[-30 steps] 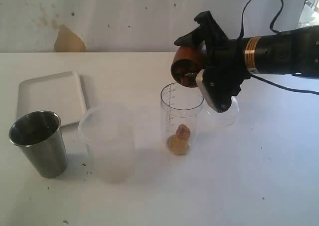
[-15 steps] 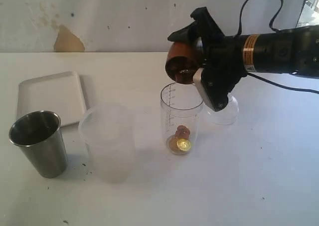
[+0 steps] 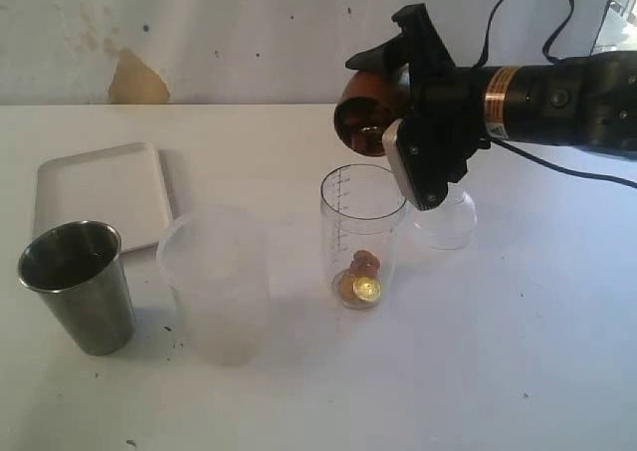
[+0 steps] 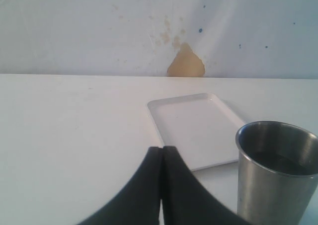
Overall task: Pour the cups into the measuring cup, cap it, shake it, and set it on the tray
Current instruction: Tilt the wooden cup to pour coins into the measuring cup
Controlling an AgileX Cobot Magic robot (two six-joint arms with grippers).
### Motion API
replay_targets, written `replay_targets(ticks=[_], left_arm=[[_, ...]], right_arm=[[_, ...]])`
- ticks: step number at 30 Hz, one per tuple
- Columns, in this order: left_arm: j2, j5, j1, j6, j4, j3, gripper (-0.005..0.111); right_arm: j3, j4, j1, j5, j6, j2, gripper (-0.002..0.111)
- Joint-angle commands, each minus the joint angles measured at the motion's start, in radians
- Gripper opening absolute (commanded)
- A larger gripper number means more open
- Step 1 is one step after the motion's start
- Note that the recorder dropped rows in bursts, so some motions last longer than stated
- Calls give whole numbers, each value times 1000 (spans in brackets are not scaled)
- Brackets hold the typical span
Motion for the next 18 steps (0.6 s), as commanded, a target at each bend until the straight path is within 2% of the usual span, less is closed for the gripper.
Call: replay_targets(ticks=[1, 18], left_arm=[[-4, -7, -3, -6, 3, 5, 0], [-4, -7, -3, -6, 3, 5, 0]], right_arm=[[-9, 19, 0, -6, -1, -4, 0], [-9, 19, 0, -44, -1, -4, 0]])
